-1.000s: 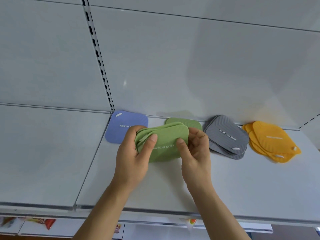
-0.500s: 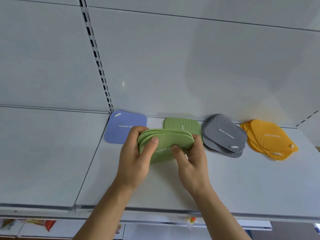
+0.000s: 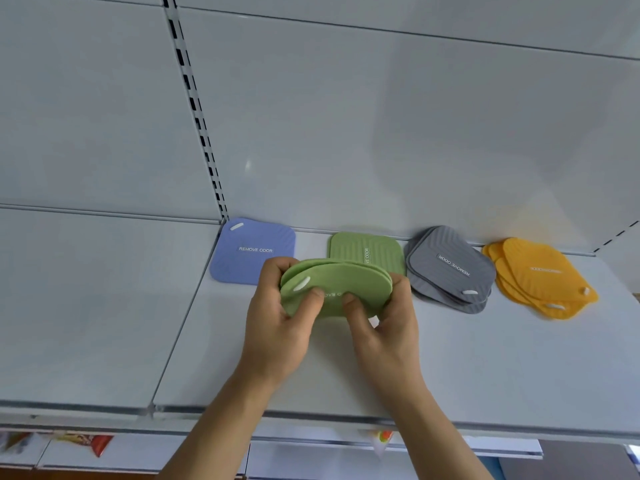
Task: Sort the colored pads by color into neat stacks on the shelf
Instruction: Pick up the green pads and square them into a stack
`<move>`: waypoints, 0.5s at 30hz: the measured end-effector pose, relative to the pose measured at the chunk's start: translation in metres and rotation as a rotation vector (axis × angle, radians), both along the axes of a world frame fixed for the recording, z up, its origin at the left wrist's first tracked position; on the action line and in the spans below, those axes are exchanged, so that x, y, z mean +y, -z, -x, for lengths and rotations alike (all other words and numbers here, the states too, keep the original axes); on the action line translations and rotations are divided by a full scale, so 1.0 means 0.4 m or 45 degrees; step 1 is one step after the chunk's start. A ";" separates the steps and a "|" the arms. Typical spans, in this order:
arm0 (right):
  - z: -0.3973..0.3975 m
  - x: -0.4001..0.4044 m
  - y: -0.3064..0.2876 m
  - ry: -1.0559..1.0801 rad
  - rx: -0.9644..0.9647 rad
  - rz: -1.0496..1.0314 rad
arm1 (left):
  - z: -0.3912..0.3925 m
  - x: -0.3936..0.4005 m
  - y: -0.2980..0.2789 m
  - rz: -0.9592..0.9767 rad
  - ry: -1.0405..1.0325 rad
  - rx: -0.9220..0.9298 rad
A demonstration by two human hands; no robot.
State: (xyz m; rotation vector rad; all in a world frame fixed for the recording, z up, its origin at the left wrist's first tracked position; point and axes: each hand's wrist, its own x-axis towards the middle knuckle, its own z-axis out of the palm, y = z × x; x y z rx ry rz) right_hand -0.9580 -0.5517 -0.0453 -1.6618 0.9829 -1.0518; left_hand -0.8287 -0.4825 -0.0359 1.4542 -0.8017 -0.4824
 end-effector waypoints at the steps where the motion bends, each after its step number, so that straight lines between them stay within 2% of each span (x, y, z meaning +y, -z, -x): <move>1: 0.004 -0.003 0.005 -0.019 0.002 -0.037 | -0.003 0.002 0.005 -0.022 0.000 0.008; 6: 0.001 0.001 0.002 -0.056 -0.033 -0.085 | 0.005 -0.002 0.014 -0.022 -0.002 0.109; 15: 0.008 0.008 0.004 -0.088 -0.159 -0.154 | -0.010 -0.011 0.017 -0.064 -0.040 0.081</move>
